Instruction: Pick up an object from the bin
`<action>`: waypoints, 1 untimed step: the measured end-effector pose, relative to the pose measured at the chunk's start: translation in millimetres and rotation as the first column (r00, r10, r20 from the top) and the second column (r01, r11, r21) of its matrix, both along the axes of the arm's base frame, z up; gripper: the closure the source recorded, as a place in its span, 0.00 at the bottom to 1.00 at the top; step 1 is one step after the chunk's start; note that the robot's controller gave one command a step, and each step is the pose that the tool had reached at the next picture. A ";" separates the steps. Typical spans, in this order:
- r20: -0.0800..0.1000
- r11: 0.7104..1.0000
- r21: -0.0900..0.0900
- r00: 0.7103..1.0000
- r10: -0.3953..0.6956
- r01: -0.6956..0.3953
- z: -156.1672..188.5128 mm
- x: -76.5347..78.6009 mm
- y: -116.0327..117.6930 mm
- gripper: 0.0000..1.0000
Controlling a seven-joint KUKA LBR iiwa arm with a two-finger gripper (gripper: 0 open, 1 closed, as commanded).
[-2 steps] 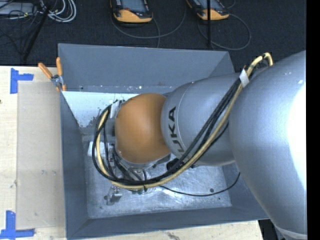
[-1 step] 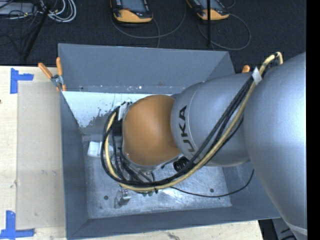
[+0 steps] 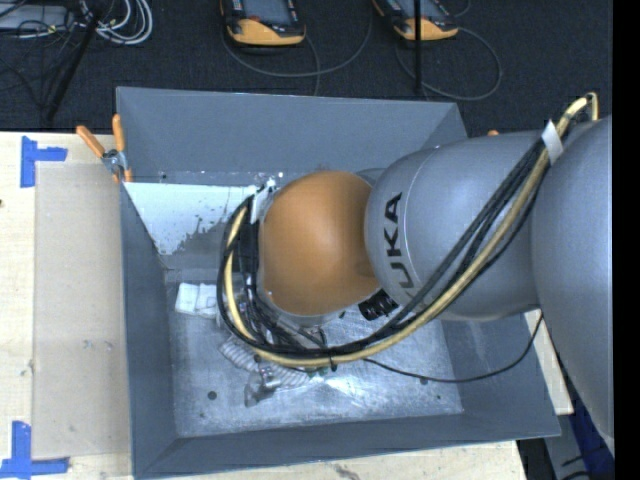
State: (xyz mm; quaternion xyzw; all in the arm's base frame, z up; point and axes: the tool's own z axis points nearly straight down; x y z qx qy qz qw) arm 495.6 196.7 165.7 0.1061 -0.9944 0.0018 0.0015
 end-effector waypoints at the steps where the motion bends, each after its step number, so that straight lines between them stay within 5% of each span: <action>1: 0.010 1.000 0.007 1.000 0.013 -0.013 -38.1 -6.1 14.7 0.00</action>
Offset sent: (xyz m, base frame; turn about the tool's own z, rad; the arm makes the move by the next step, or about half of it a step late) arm -0.0151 -0.0521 -0.0288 -0.0326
